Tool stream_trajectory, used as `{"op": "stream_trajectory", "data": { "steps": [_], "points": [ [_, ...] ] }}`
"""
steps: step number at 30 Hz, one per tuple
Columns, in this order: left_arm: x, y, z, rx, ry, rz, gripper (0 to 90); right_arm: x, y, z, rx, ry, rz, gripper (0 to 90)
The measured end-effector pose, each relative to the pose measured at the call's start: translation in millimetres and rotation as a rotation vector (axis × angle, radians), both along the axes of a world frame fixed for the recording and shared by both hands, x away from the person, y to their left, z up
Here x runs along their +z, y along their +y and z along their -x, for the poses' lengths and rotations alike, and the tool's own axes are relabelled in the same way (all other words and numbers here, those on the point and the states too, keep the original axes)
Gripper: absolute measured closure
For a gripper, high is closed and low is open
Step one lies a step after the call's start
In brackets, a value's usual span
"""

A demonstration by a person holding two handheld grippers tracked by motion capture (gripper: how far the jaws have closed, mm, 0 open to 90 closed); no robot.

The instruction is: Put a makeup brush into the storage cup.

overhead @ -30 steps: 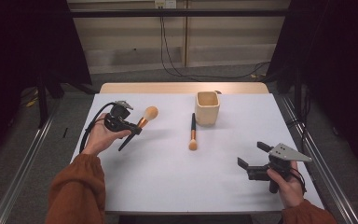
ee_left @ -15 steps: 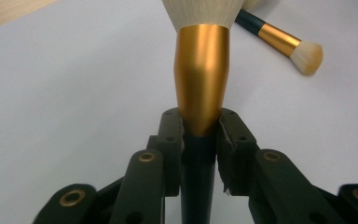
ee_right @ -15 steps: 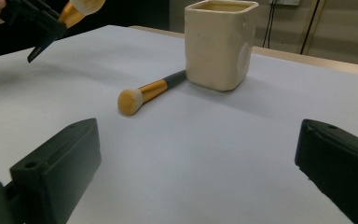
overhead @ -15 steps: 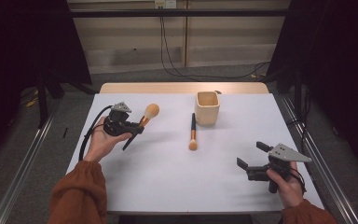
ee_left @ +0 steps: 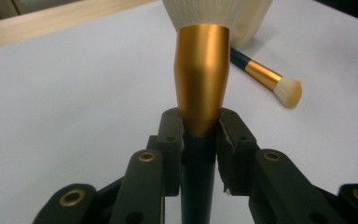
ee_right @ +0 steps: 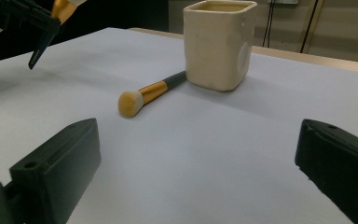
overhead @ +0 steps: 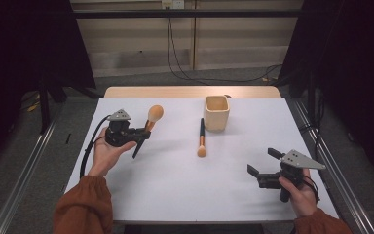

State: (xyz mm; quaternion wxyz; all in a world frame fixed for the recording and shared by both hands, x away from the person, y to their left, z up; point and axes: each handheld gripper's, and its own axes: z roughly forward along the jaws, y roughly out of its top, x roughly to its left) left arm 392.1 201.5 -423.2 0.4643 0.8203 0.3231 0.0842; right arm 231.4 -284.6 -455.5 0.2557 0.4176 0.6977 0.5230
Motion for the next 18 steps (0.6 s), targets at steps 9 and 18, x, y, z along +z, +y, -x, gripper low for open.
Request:
{"op": "stream_trajectory", "data": {
  "steps": [9,18],
  "points": [
    [-6.0,0.2,10.0,-0.045,-0.033,0.081,72.9,0.8,1.9,1.1,0.018,-0.011,-0.04,0.0],
    [-11.8,-9.2,16.3,-0.081,-0.08,0.13,72.9,2.5,3.4,2.2,0.049,-0.024,-0.05,0.0]
  ]
}}
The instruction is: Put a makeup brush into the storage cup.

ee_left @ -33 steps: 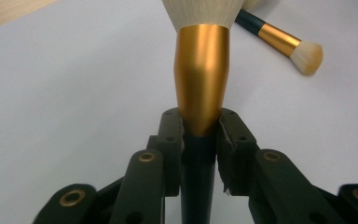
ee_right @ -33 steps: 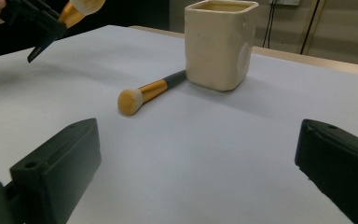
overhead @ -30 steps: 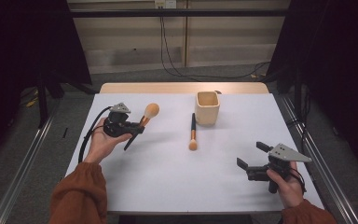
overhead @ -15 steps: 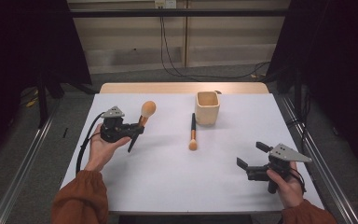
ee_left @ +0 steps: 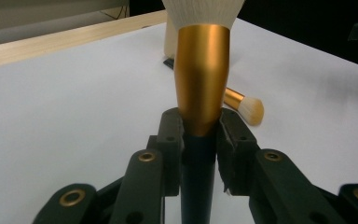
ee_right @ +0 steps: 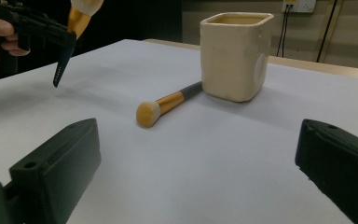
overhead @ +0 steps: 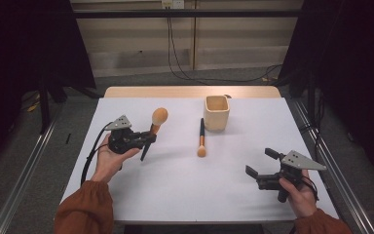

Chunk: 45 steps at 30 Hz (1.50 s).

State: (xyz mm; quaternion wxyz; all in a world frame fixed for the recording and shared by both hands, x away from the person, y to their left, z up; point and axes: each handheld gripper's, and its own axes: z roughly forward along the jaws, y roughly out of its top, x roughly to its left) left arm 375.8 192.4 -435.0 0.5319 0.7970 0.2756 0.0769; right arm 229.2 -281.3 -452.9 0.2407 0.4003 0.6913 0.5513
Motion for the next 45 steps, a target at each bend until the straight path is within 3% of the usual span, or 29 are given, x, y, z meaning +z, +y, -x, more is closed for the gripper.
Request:
{"op": "stream_trajectory", "data": {
  "steps": [4,6,11,15,21,23,29,38,45],
  "points": [
    [1.8,-5.6,7.6,0.002,-0.043,0.027,72.9,1.7,0.4,-1.4,0.011,-0.008,-0.003,0.1],
    [3.5,-7.0,12.1,-0.003,-0.046,0.032,72.9,3.2,1.7,-1.8,0.022,-0.01,-0.005,0.0],
    [6.3,-6.9,21.1,-0.016,-0.029,0.054,72.8,5.8,7.2,-5.0,0.066,-0.009,0.008,0.0],
    [6.3,-7.7,25.6,-0.019,-0.018,0.059,72.8,9.5,14.9,-8.1,0.093,-0.006,-0.013,0.0],
    [8.8,-9.3,30.7,-0.018,-0.016,0.101,72.9,20.6,21.6,-14.7,0.075,-0.002,-0.071,1.0],
    [9.7,-11.3,34.8,-0.025,-0.022,0.101,72.9,27.2,25.6,-16.4,0.074,-0.013,-0.069,0.8],
    [14.7,-18.6,41.5,-0.048,-0.034,0.128,72.9,37.9,49.4,-24.4,0.171,-0.094,-0.079,0.0],
    [16.5,-30.0,43.8,-0.067,-0.042,0.173,72.9,41.6,77.5,-38.0,0.251,-0.072,-0.145,0.0],
    [20.3,-46.4,43.4,-0.098,-0.047,0.178,72.8,44.2,86.5,-42.8,0.289,-0.082,-0.155,0.0]
  ]
}}
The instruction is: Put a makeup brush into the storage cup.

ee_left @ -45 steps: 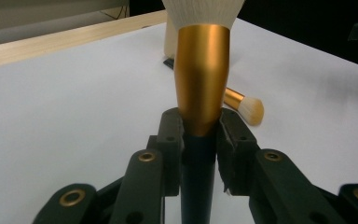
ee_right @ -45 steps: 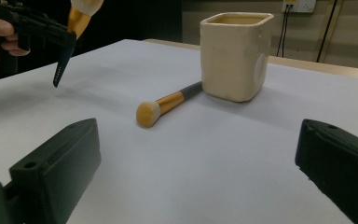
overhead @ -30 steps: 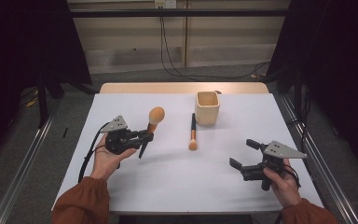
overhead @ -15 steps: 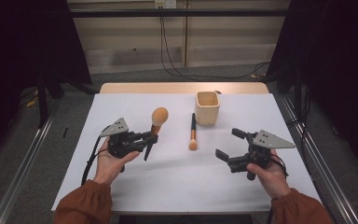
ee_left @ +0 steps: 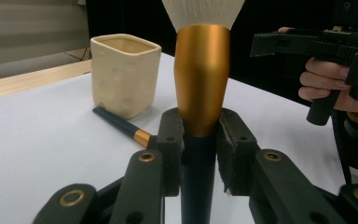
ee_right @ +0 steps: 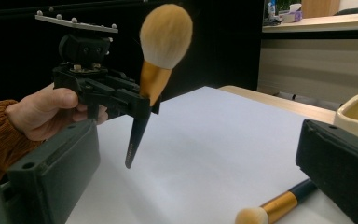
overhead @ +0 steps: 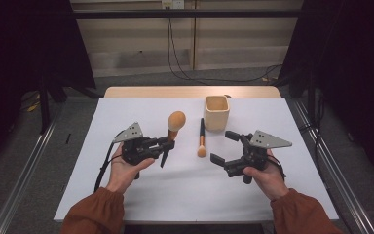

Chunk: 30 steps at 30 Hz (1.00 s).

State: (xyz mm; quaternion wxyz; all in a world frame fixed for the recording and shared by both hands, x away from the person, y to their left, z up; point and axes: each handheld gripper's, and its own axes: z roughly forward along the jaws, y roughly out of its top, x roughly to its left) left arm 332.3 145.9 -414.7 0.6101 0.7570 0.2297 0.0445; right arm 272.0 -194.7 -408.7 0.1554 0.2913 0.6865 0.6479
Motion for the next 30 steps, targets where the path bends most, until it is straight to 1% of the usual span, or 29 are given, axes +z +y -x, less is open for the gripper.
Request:
{"op": "stream_trajectory", "data": {
  "steps": [1,2,3,6,8,9,11,12,15,16,17,18,22,25,26,27,29,30],
  "points": [
    [0.6,-3.2,-0.9,-0.003,-0.003,0.002,72.9,0.7,1.3,-0.9,-0.001,-0.001,0.001,0.2],
    [1.3,-8.2,-1.3,-0.009,-0.005,0.008,72.9,2.0,3.6,-2.5,-0.005,0.007,0.001,1.5],
    [1.9,-10.9,-1.4,-0.014,-0.007,0.004,72.9,3.8,6.6,-4.9,-0.002,0.013,0.0,1.4],
    [3.2,-21.2,-0.5,-0.037,-0.011,0.007,72.8,7.7,14.5,-9.5,0.024,0.001,-0.009,1.5],
    [4.2,-26.8,-1.0,-0.038,-0.013,0.013,72.8,10.2,18.6,-12.2,0.035,0.0,-0.016,1.4],
    [4.6,-28.2,-1.7,-0.041,-0.01,0.023,72.8,11.4,20.2,-13.6,0.039,0.001,-0.018,1.4],
    [7.1,-31.7,-3.4,-0.041,-0.018,0.022,72.9,13.5,22.9,-17.3,0.038,-0.005,-0.016,1.5],
    [8.0,-33.3,-4.1,-0.047,-0.016,0.029,72.9,14.5,24.0,-19.4,0.041,-0.008,-0.018,1.5],
    [11.0,-38.2,-2.9,-0.062,-0.027,0.023,72.8,17.0,28.3,-26.1,0.048,-0.009,-0.026,0.9],
    [11.3,-39.6,-2.7,-0.067,-0.029,0.028,72.9,17.3,29.5,-27.8,0.051,-0.009,-0.028,0.5],
    [11.0,-40.9,-2.3,-0.069,-0.028,0.036,72.8,17.5,31.3,-30.1,0.054,-0.008,-0.028,0.2],
    [10.1,-42.0,-1.8,-0.068,-0.032,0.035,72.9,17.3,33.2,-32.1,0.058,-0.002,-0.029,0.2],
    [4.1,-43.4,-2.0,-0.073,-0.021,0.018,72.8,14.7,39.7,-37.4,0.066,0.018,-0.019,0.5],
    [0.7,-44.4,-1.3,-0.077,-0.014,0.016,72.8,13.4,44.1,-40.4,0.061,0.031,-0.016,2.2],
    [0.1,-45.1,-0.8,-0.077,-0.017,0.01,72.9,13.0,45.2,-41.8,0.063,0.037,-0.016,4.1],
    [-0.2,-45.4,-0.7,-0.08,-0.015,0.011,72.8,12.3,46.5,-43.5,0.075,0.046,-0.022,9.2],
    [0.0,-46.4,-0.7,-0.08,-0.018,0.017,72.8,10.7,48.0,-45.5,0.075,0.059,-0.024,11.6],
    [0.0,-46.5,-0.8,-0.081,-0.02,0.019,72.8,9.1,49.0,-46.4,0.073,0.066,-0.021,14.2]
  ]
}}
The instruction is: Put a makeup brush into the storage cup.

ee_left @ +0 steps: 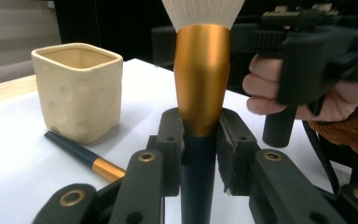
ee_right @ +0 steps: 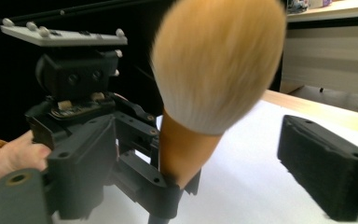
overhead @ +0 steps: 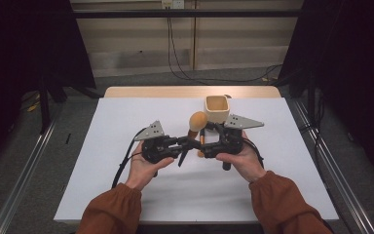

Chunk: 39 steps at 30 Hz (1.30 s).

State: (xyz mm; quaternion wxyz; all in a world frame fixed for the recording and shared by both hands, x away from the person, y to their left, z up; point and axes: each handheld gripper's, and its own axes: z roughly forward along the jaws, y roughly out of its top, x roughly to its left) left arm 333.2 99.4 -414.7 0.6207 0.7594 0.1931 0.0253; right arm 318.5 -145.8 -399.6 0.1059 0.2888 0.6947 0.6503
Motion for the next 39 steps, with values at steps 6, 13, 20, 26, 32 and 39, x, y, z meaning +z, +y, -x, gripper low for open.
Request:
{"op": "stream_trajectory", "data": {
  "steps": [6,13,20,26,32,39],
  "points": [
    [-1.7,-0.9,-0.2,0.003,-0.003,-0.004,72.8,-4.5,0.3,-3.0,0.007,0.018,-0.019,28.0],
    [-3.3,-3.1,-0.6,-0.003,0.001,-0.006,72.8,-7.3,0.3,-4.4,0.019,0.038,-0.039,45.5],
    [-6.8,-6.3,0.0,-0.005,0.006,-0.007,72.8,-12.1,0.9,-6.4,0.052,0.076,-0.058,62.5],
    [-7.6,-6.8,-1.5,-0.009,0.002,0.003,72.6,-11.2,1.3,-6.2,0.051,0.069,-0.046,63.4],
    [-9.1,-7.8,-1.6,-0.005,0.006,-0.008,71.9,-12.8,2.3,-6.3,0.048,0.064,-0.034,63.7],
    [-11.4,-11.0,-0.1,-0.006,0.005,-0.025,69.0,-10.2,1.5,-5.0,0.046,0.037,-0.026,63.8]
  ]
}}
